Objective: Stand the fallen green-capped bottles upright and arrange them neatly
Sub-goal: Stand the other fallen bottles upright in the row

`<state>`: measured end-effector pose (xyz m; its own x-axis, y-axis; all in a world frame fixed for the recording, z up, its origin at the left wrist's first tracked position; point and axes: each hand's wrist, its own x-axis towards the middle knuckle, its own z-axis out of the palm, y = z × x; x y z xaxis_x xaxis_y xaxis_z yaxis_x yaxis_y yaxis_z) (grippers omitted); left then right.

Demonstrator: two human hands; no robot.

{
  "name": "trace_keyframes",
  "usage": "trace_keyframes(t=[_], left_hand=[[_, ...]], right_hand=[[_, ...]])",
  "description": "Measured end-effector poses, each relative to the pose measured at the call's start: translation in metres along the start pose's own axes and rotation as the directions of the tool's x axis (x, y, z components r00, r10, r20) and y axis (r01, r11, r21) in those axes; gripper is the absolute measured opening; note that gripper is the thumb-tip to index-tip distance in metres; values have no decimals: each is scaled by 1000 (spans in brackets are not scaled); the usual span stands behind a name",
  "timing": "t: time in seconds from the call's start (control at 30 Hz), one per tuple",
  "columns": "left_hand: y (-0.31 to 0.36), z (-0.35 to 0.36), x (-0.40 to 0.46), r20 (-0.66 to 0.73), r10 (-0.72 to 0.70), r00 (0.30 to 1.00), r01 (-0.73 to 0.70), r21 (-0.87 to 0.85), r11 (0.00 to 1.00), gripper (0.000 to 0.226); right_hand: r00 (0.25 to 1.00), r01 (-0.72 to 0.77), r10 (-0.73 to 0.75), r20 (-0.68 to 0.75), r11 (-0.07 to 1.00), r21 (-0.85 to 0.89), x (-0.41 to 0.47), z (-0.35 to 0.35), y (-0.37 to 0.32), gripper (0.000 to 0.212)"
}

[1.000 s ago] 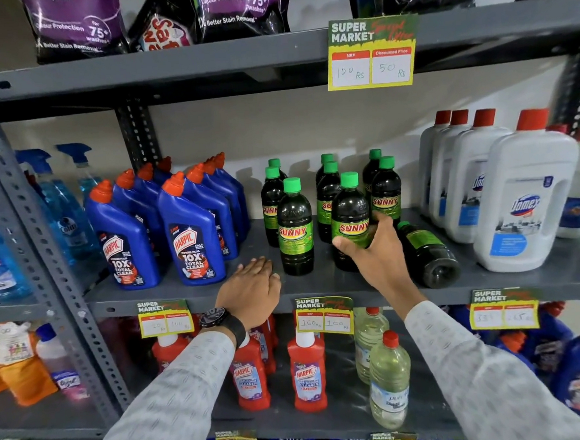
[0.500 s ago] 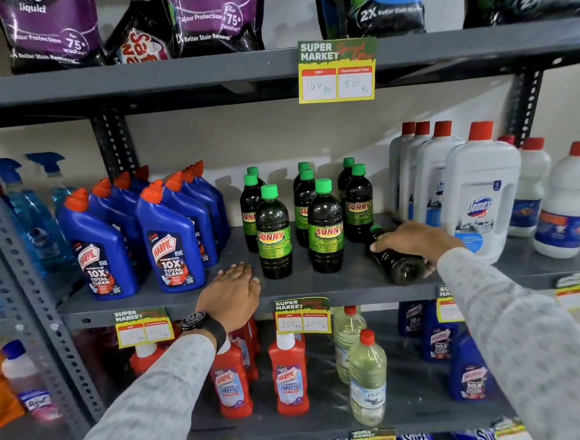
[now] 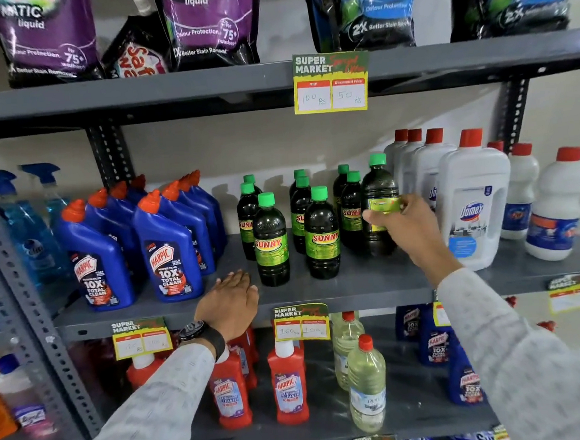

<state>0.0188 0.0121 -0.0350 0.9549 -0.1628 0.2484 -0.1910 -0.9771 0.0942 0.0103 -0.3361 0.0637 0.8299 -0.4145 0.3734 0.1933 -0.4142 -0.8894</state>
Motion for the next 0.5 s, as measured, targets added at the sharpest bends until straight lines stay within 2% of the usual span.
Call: trace_keyframes(t=[0.13,0.5], left_hand=[[-1,2,2,-9,4,1000,-4,-13,1000,63],[-2,3,2,-14,2,1000,-2,-11,1000,62]], right_hand=[[987,116,-114,-110,993,14,-21,19,24,66],[987,104,-114,-110,990,-96,-35,39,53,75]])
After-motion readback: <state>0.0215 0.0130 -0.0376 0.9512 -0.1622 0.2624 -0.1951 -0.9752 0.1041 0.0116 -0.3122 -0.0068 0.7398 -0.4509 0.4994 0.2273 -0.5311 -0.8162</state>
